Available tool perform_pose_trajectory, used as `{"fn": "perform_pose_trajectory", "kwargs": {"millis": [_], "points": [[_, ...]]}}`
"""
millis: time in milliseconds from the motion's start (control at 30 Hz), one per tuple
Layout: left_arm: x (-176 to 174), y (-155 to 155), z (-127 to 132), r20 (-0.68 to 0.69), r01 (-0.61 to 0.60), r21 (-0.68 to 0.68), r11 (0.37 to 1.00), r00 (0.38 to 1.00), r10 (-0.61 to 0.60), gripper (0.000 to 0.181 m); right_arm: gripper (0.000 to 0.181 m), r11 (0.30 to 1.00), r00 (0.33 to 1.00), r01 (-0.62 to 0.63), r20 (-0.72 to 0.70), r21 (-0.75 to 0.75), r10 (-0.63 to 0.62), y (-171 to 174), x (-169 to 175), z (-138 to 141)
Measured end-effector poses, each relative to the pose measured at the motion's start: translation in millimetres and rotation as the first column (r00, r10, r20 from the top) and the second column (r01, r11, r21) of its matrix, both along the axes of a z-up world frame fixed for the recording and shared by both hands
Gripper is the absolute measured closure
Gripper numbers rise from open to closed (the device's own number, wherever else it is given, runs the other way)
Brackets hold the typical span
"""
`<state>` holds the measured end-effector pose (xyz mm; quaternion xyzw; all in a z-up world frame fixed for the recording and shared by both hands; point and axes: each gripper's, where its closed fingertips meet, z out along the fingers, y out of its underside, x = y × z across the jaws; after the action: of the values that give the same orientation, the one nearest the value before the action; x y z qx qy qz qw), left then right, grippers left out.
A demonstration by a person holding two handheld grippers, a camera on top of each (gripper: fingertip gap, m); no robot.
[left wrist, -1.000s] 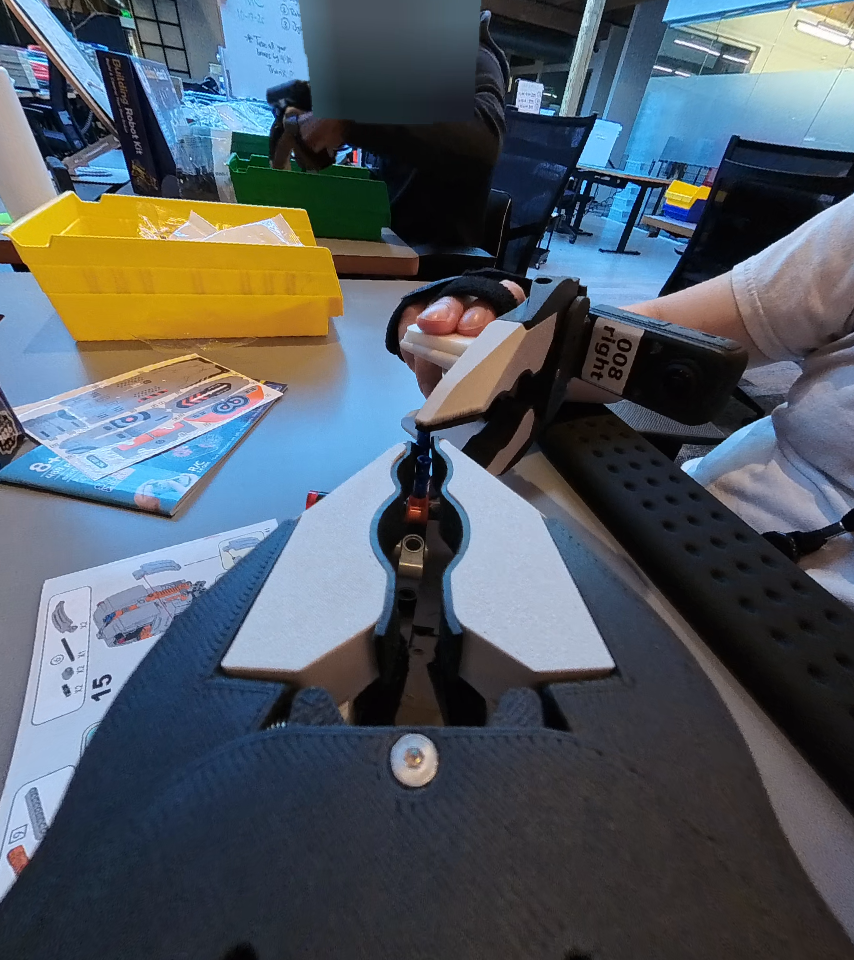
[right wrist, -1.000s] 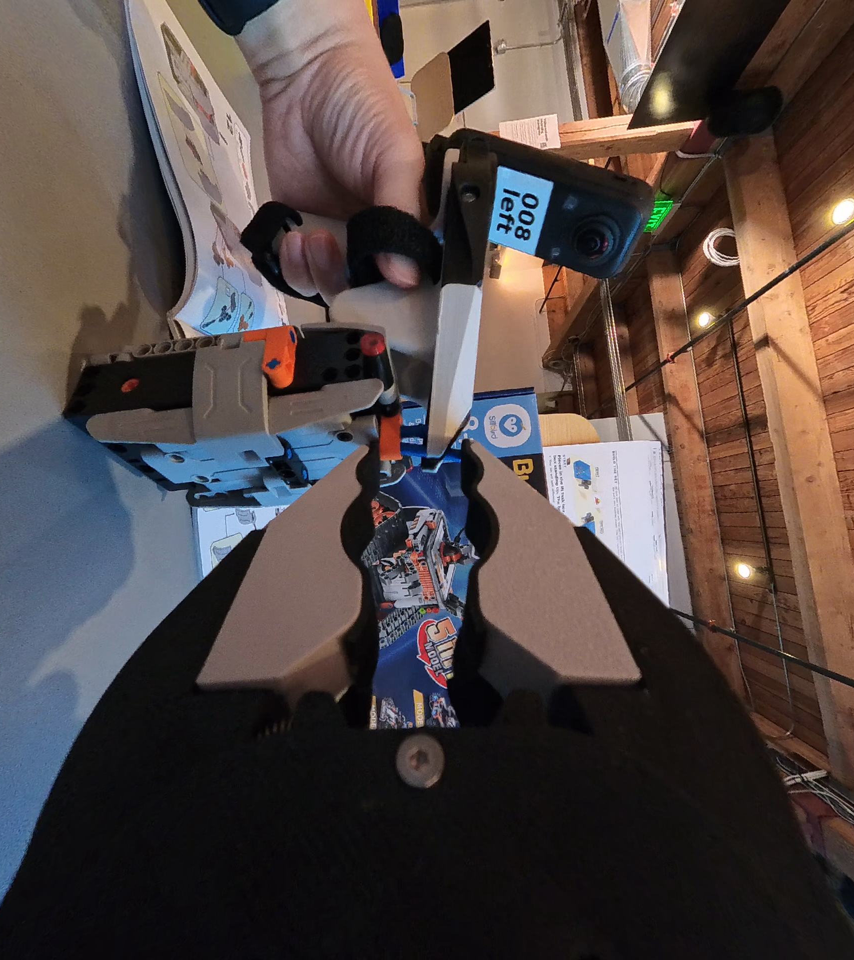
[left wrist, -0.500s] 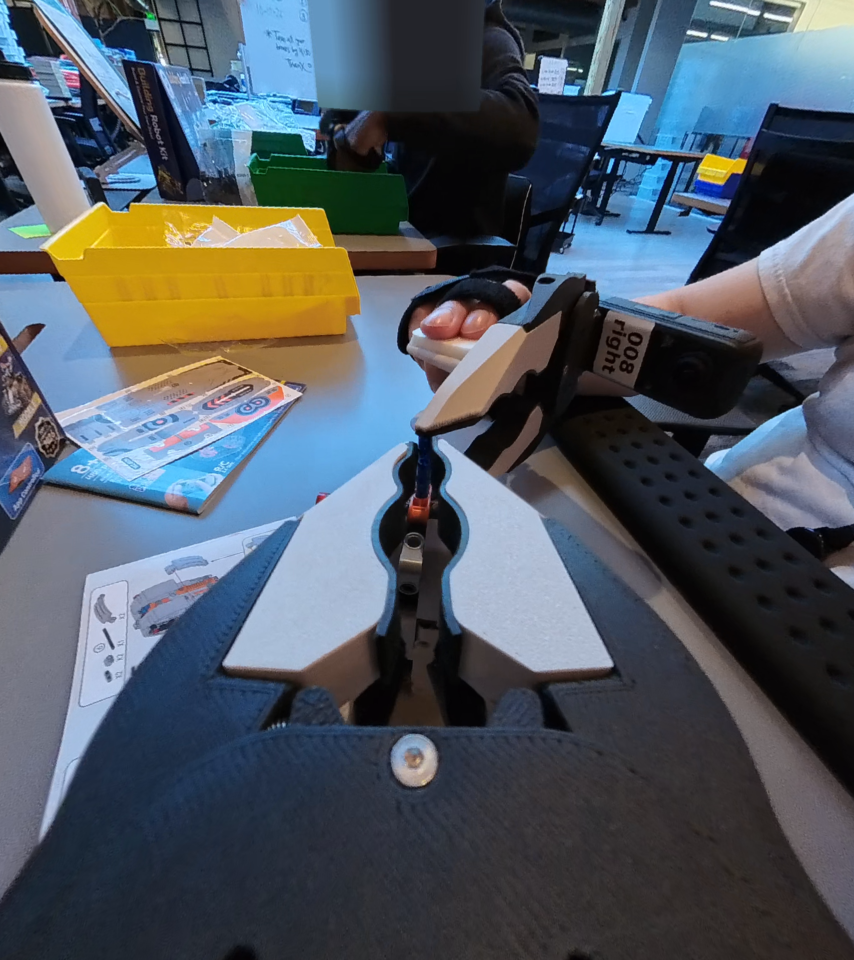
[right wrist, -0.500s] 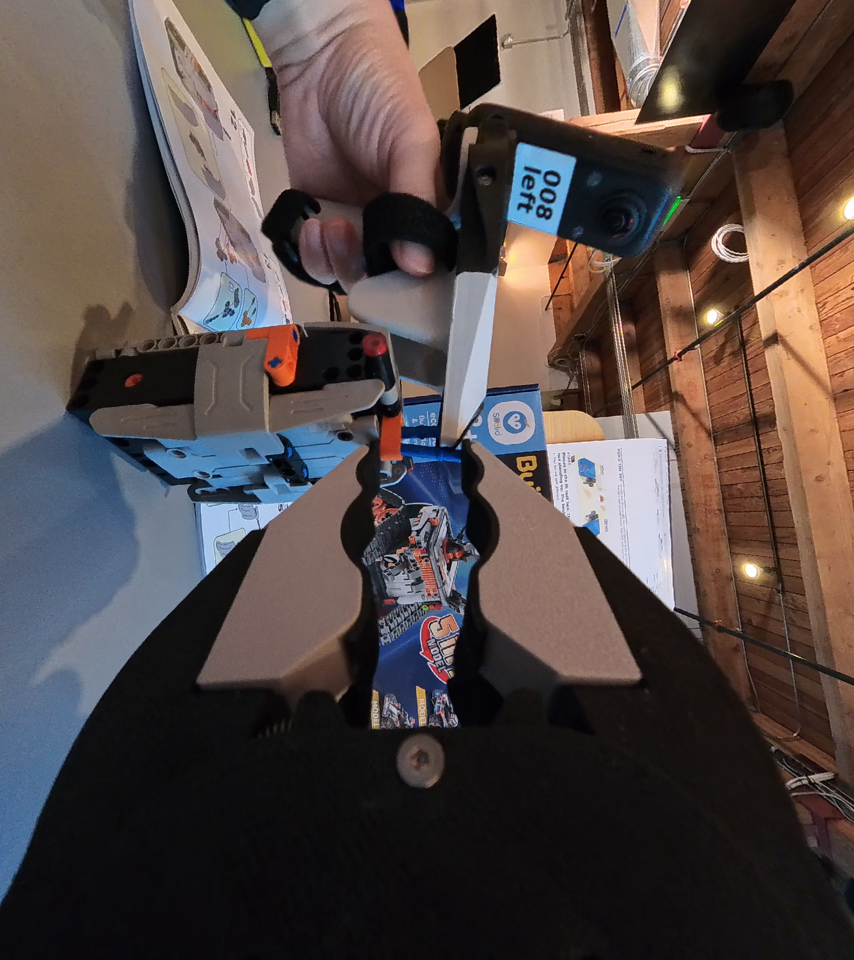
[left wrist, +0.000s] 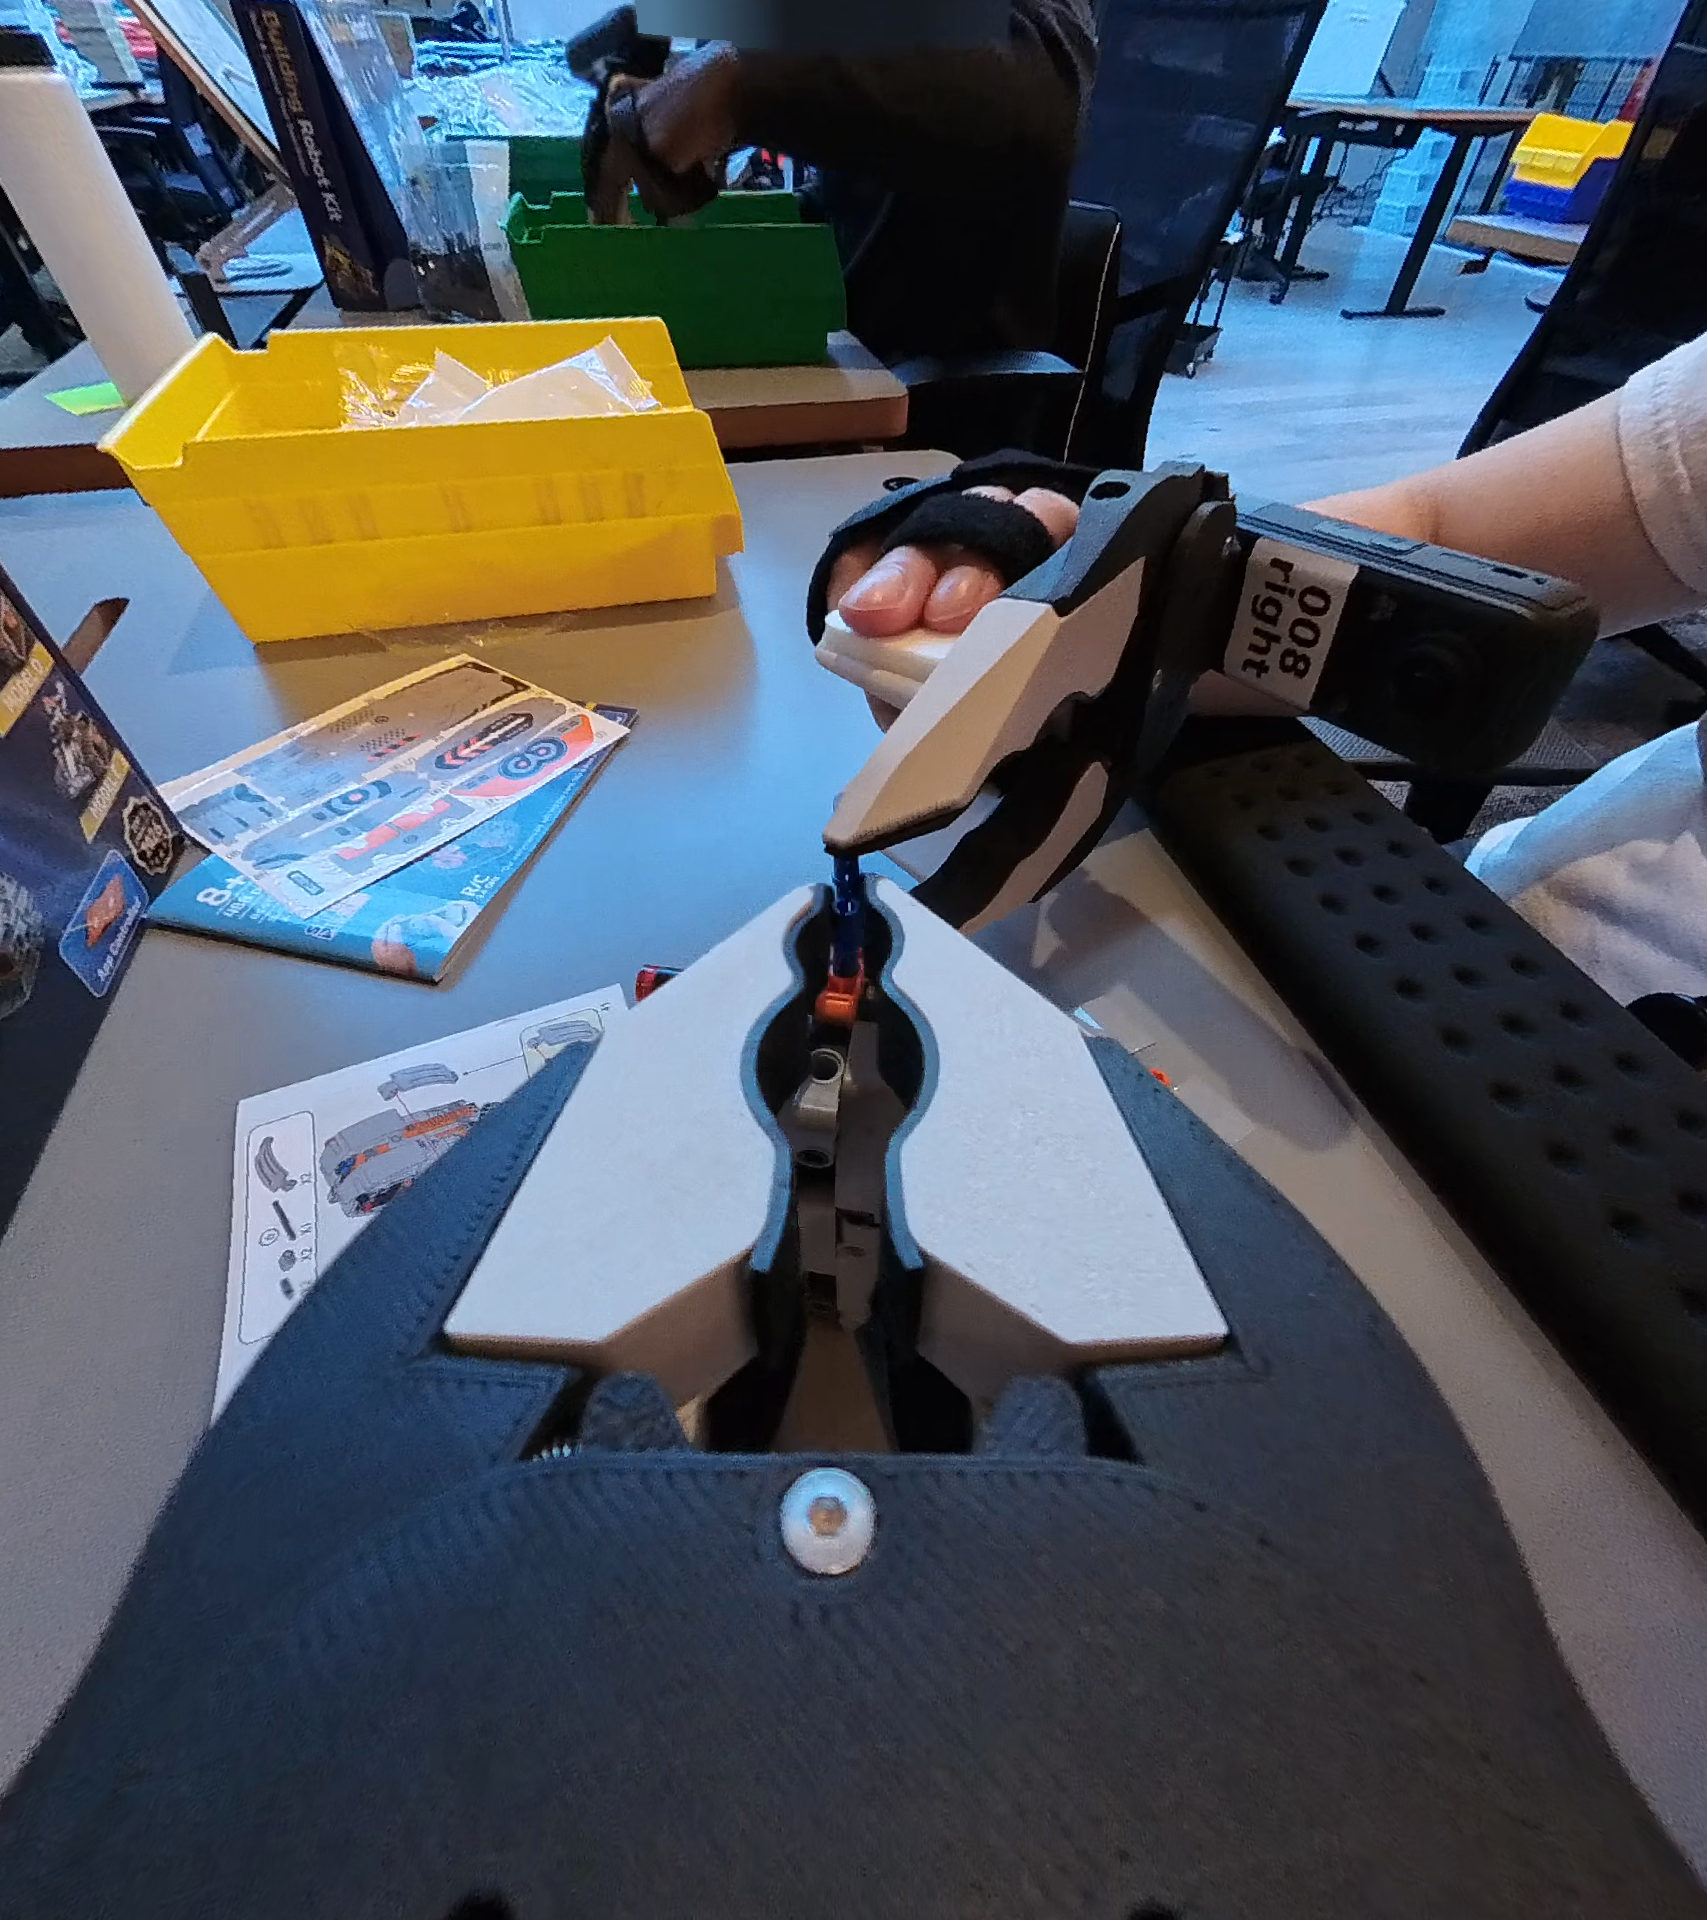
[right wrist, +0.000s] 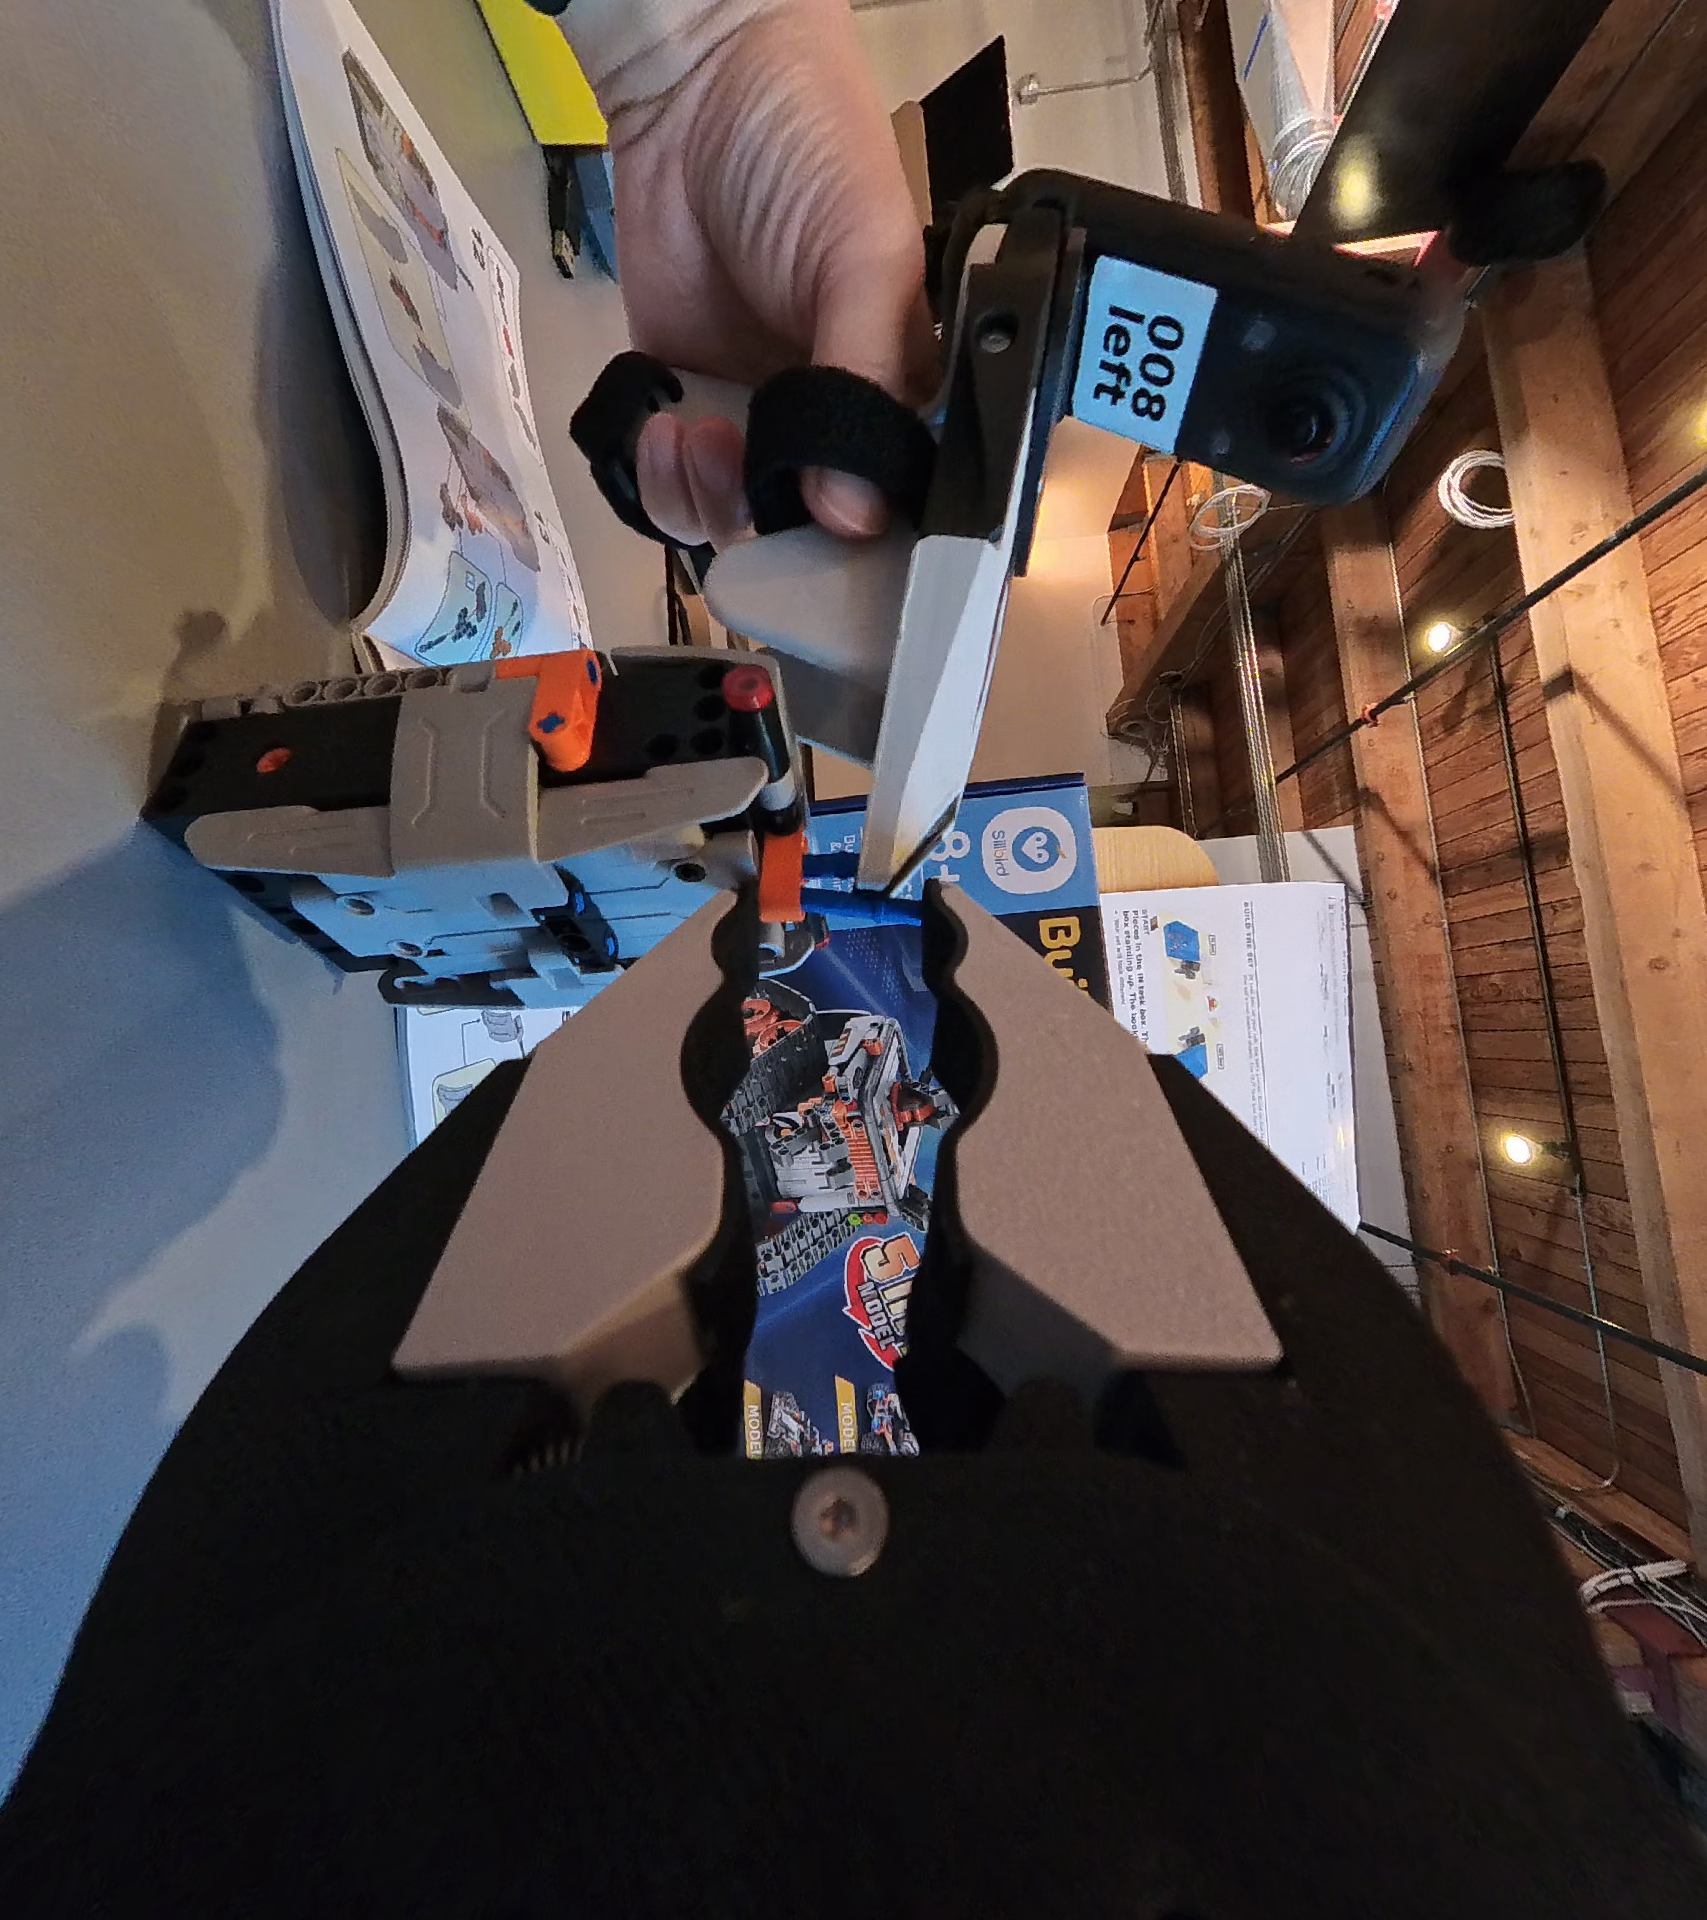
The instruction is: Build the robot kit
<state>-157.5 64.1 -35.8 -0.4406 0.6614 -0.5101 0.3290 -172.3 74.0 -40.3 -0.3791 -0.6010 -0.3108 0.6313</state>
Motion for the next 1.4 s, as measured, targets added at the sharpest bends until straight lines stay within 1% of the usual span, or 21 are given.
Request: {"fn": "perform_pose_trajectory", "kwargs": {"millis": [133,167,267,533,933,1400], "points": [[0.8,-0.4,1.9,0.007,0.000,-0.004,1.000,1.000,0.000,0.177,0.152,1.000,1.000,-0.002,0.005,0.000,0.002,0.0,0.3,-0.2],[1.3,-0.8,3.3,0.013,0.001,-0.009,1.000,1.000,-0.001,0.174,0.152,1.000,1.000,-0.003,0.006,0.000,0.003,0.0,0.0,-0.1],[2.4,-0.9,2.6,0.012,-0.002,0.005,1.000,1.000,0.002,0.178,0.152,1.000,1.000,-0.005,0.007,-0.001,0.005,-0.1,-0.2,-0.1],[0.9,-0.8,2.7,0.018,-0.002,0.026,1.000,1.000,0.002,0.179,0.152,1.000,1.000,-0.007,-0.001,-0.001,0.007,-0.3,-1.4,0.2],[-1.0,0.0,3.6,0.085,0.029,-0.035,0.999,0.996,-0.026,0.179,0.151,1.000,1.000,-0.009,-0.008,0.006,0.009,-0.4,-2.3,1.2],[-0.2,0.6,3.8,0.121,0.023,-0.019,1.000,0.992,-0.021,0.179,0.149,1.000,1.000,0.001,-0.010,0.010,-0.001,1.0,-0.3,2.1]]}}
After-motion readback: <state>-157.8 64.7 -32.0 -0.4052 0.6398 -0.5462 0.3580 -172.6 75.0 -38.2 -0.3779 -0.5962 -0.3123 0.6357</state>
